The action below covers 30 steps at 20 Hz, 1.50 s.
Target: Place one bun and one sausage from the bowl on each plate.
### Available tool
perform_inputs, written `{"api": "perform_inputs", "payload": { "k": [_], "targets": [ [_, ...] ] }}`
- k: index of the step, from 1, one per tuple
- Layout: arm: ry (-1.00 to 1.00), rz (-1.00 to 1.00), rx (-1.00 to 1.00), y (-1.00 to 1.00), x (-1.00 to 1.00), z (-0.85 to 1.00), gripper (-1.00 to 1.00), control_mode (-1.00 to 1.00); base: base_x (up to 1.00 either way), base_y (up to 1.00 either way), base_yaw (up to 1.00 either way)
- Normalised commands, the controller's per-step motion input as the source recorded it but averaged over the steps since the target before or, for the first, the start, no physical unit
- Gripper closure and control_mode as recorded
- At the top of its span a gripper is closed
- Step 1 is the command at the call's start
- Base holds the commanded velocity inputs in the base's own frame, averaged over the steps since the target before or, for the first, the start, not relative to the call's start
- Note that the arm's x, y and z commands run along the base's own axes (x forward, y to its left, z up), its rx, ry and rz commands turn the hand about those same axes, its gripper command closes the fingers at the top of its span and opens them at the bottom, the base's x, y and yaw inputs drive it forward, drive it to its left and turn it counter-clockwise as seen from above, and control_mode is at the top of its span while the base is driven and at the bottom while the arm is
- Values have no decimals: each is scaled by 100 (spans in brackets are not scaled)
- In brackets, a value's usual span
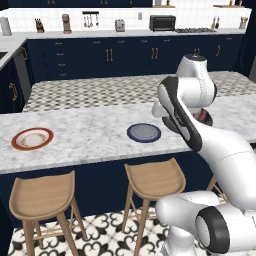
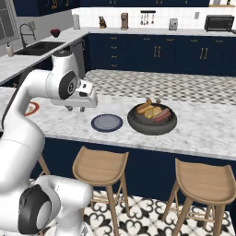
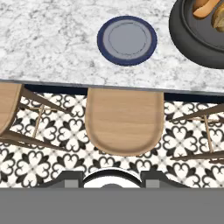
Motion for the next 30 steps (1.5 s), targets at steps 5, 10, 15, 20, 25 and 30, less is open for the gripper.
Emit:
{"api": "perform_inputs", "payload": {
  "k": [5, 10, 15, 20, 25, 30],
  "targets": [
    [0, -4, 2, -20, 0, 0, -100, -100, 0, 0, 0],
    [1, -19, 9, -75, 25, 3, -100, -100, 0, 0, 0],
    [5, -22, 7, -84, 40, 0, -100, -100, 0, 0, 0],
    [4, -23, 2, -75, 39, 0, -100, -100, 0, 0, 0],
    [0, -11, 0, -63, 22, -2, -100, -100, 0, 0, 0],
    [0, -1, 0, -60, 3, -29, -100, -100, 0, 0, 0]
  ]
}}
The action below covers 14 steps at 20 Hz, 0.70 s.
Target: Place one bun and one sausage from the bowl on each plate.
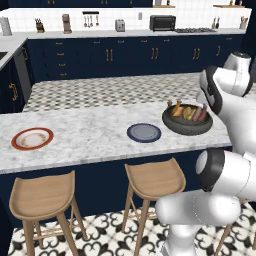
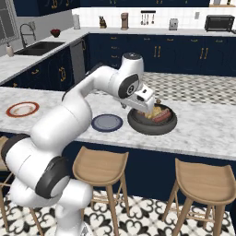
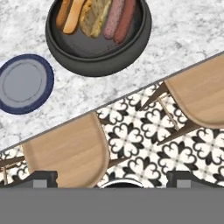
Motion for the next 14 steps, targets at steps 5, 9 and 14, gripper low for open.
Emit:
{"api": "perform_inputs", "payload": {
  "k": [5, 9, 14],
  "targets": [
    [0, -1, 0, -40, 6, -26, -100, -100, 0, 0, 0],
    [0, -1, 0, -21, 36, -27, -100, -100, 0, 0, 0],
    [0, -2, -2, -3, 69, -22, -100, -100, 0, 0, 0]
  ]
}}
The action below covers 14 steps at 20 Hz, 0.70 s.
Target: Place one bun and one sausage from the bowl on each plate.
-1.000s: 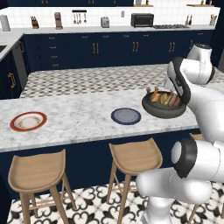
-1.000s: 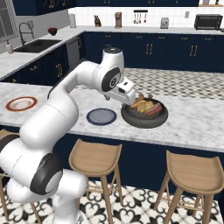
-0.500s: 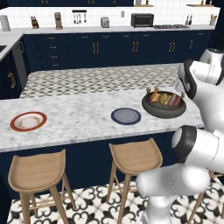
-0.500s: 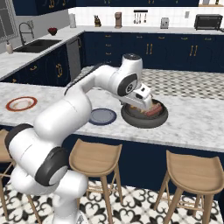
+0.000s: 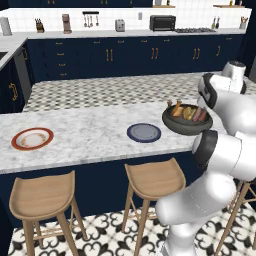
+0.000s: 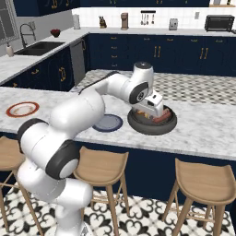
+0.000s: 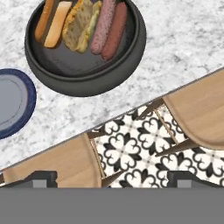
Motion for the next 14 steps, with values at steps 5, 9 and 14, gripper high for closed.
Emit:
{"api": "perform_inputs", "payload": {
  "k": [5, 9, 14],
  "targets": [
    [1, -1, 0, -24, 55, -11, -100, -100, 0, 0, 0],
    [0, 0, 0, -28, 36, -7, -100, -100, 0, 0, 0],
    [0, 0, 0, -20, 27, -16, -100, -100, 0, 0, 0]
  ]
}}
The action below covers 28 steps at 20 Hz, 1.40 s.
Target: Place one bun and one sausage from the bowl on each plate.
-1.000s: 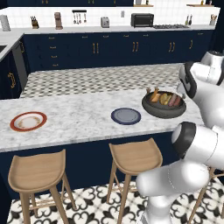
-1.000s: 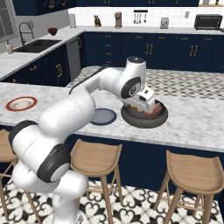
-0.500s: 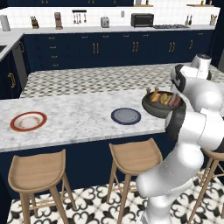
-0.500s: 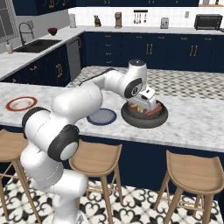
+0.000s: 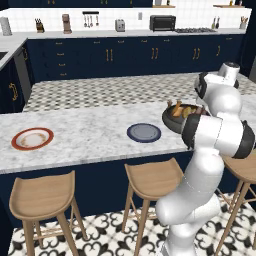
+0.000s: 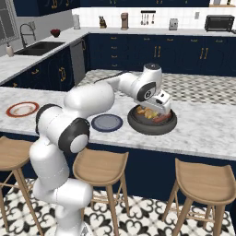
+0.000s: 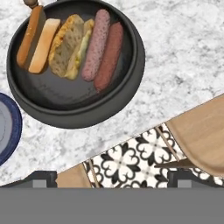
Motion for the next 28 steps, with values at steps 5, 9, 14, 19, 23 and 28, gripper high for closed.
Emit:
{"api": "perform_inputs", "payload": {
  "k": [5, 9, 14, 19, 23, 28],
  "targets": [
    [1, 0, 0, -13, 38, -15, -100, -100, 0, 0, 0],
    [0, 0, 0, -11, 53, -16, -100, -100, 0, 0, 0],
    [1, 0, 0, -6, 54, -31, -100, -100, 0, 0, 0],
    [1, 0, 0, -9, 51, -28, -100, -100, 0, 0, 0],
    [1, 0, 0, -21, 39, -32, -100, -100, 0, 0, 0],
    [1, 0, 0, -12, 11, -32, -100, -100, 0, 0, 0]
  ]
}}
